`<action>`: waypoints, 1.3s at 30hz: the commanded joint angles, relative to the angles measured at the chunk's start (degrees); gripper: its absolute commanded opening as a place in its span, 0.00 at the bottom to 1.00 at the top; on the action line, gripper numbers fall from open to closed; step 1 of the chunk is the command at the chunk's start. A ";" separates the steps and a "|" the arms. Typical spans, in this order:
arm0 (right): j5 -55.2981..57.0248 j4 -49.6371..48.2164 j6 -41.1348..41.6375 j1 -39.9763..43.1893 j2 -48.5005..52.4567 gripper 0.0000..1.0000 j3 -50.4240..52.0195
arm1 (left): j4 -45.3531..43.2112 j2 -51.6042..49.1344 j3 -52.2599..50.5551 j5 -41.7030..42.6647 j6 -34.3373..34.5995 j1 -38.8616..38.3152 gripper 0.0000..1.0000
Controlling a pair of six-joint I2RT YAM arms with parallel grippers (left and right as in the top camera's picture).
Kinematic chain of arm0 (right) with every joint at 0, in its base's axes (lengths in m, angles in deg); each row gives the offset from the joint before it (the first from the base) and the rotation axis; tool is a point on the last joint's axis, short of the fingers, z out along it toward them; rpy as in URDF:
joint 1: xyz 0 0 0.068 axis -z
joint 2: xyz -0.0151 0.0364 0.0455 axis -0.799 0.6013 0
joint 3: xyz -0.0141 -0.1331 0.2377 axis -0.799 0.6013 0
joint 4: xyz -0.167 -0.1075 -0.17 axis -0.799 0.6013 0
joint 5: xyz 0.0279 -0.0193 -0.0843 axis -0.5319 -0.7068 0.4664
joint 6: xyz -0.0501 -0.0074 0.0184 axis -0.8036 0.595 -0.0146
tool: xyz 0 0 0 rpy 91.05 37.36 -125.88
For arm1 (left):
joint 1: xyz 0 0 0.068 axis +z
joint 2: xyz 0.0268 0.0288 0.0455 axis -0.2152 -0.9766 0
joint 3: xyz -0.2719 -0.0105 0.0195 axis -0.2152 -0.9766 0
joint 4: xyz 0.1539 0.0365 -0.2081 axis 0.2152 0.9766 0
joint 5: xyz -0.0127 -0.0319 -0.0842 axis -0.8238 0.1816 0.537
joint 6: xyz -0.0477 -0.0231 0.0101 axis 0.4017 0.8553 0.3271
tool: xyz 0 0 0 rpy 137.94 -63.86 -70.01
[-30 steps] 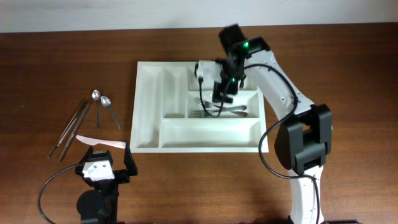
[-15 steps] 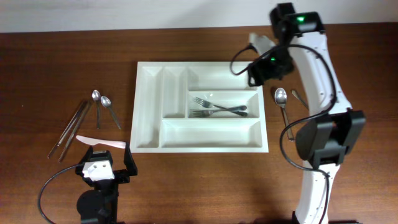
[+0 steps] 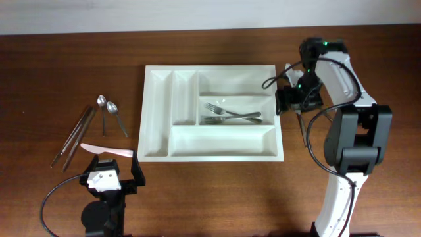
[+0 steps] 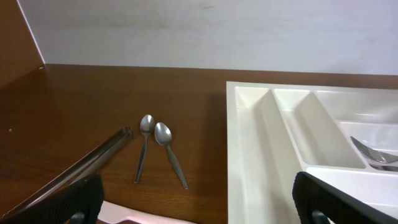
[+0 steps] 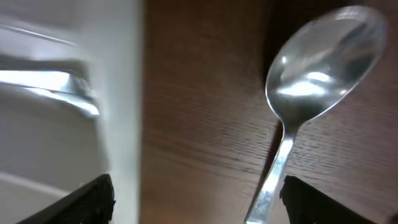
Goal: Pack container
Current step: 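Return the right gripper and grasp the silver spoon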
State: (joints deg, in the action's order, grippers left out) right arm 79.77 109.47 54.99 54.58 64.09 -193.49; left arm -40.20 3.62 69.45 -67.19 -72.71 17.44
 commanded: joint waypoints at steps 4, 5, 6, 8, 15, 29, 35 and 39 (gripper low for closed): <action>0.85 -2.58 2.14 3.32 -0.50 0.86 2.60 | -0.04 0.33 -0.37 -0.20 -0.90 0.39 0.99; 0.70 -2.60 2.12 3.74 -0.55 0.86 2.60 | -0.04 0.33 -0.37 -0.20 -0.90 0.42 0.99; 0.52 -2.60 2.10 3.85 -0.55 0.86 2.60 | -0.04 0.33 -0.37 -0.17 -0.90 0.39 0.99; 0.52 -2.62 1.92 3.89 -0.57 0.86 2.60 | -0.07 0.33 -0.37 -0.20 -0.90 0.39 0.99; 0.92 -3.78 1.90 3.89 -0.55 0.82 2.56 | -0.04 0.33 -0.37 -0.20 -0.90 0.39 0.99; 5.09 -9.27 2.14 3.78 -0.55 0.70 5.25 | -0.04 0.33 -0.37 -0.20 -0.90 0.39 0.99; 5.11 -10.82 2.14 3.78 -0.52 0.66 8.79 | -0.04 0.33 -0.37 -0.20 -0.90 0.39 0.99; 6.29 -11.02 3.08 3.78 -0.52 0.54 9.05 | -0.07 0.33 -0.37 -0.20 -0.90 0.39 0.99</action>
State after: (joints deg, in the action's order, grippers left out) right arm 84.17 98.80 56.67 58.54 63.89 -184.79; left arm -40.20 3.62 69.45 -67.17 -72.71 17.44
